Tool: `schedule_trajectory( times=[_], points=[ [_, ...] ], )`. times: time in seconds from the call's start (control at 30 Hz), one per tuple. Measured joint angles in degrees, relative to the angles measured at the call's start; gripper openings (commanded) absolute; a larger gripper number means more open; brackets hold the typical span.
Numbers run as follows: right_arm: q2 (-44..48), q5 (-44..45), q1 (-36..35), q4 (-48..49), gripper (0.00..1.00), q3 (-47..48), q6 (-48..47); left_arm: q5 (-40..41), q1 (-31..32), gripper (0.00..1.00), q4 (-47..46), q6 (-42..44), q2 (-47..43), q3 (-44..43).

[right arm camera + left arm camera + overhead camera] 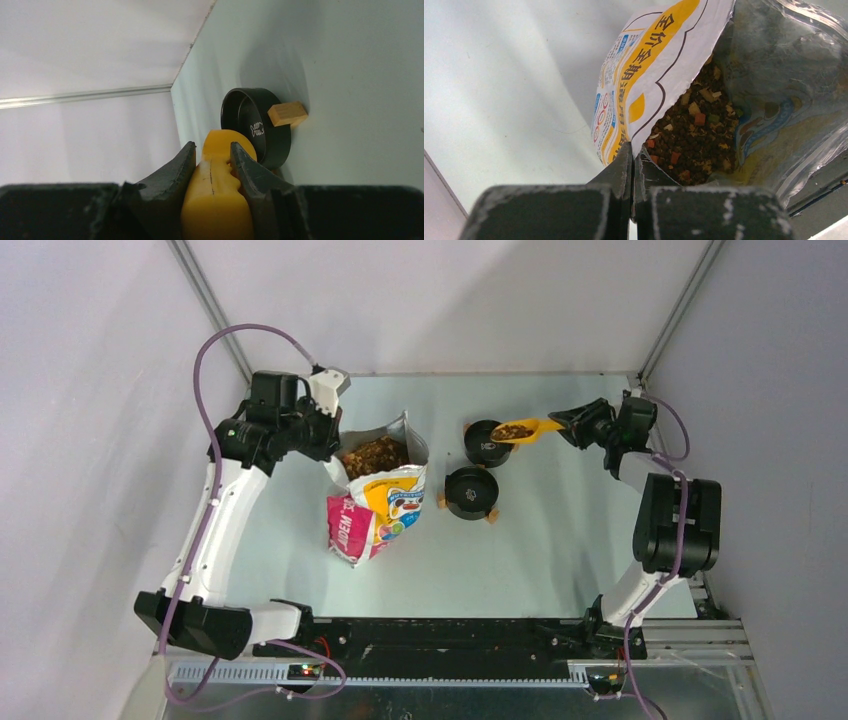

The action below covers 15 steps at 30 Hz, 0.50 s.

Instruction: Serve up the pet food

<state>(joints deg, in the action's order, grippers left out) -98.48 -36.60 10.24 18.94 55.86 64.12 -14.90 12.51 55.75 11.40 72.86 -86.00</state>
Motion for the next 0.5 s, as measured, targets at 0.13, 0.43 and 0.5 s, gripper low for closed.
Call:
schedule_trajectory(
  times=[0.13, 0.43, 0.5],
  points=[
    [-2.10, 1.66, -2.19, -0.87, 0.00, 2.91, -2.12, -0.35, -0.17, 0.00, 0.44, 0.02, -0.24, 0.00],
    [-4.35, 7.30, -6.51, -5.73, 0.00, 9.88, -10.36, -0.37, -0.33, 0.00, 0.98, 0.04, -0.46, 0.00],
    [-4.72, 8.33, -7.19, -7.48, 0.00, 11.61, -12.79, -0.42, -0.33, 0.00, 0.98, 0.04, -0.46, 0.00]
  ],
)
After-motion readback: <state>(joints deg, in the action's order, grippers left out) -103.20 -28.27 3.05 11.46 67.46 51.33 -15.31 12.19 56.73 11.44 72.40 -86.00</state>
